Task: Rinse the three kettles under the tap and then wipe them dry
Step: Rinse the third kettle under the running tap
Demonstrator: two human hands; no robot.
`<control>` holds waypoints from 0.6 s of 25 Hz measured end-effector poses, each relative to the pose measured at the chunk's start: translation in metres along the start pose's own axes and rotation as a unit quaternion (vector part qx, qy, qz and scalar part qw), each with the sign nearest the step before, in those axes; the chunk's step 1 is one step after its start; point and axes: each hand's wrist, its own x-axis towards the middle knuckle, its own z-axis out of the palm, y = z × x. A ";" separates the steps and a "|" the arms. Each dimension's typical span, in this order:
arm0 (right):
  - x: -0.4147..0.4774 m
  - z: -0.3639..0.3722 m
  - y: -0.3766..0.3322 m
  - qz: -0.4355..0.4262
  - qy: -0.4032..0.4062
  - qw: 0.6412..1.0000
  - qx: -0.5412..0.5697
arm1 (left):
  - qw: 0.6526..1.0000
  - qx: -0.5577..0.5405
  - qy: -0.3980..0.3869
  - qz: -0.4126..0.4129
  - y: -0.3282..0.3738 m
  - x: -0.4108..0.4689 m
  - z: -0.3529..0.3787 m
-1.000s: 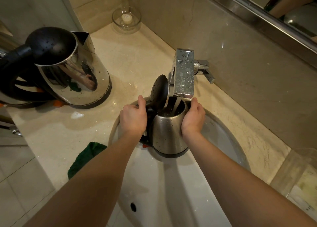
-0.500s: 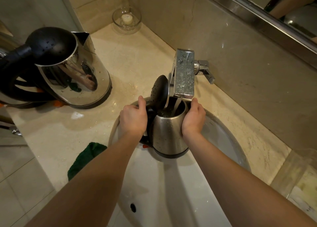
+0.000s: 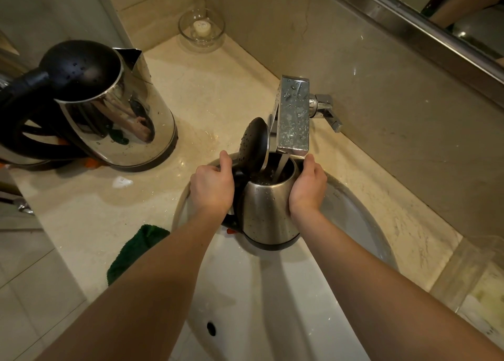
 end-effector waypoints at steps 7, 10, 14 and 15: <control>0.002 0.001 0.001 0.001 0.003 1.000 -0.006 | 1.000 -0.007 -0.004 0.000 0.002 -0.002 -0.002; 0.002 0.001 0.001 0.001 0.002 1.000 -0.004 | 1.000 -0.005 -0.002 0.006 0.003 -0.003 -0.001; 0.000 -0.002 0.004 -0.002 0.005 1.000 0.007 | 1.000 -0.005 -0.009 0.014 0.003 -0.004 -0.001; -0.001 -0.003 0.004 -0.002 0.005 1.000 0.009 | 1.000 -0.001 -0.011 0.017 0.003 -0.004 -0.001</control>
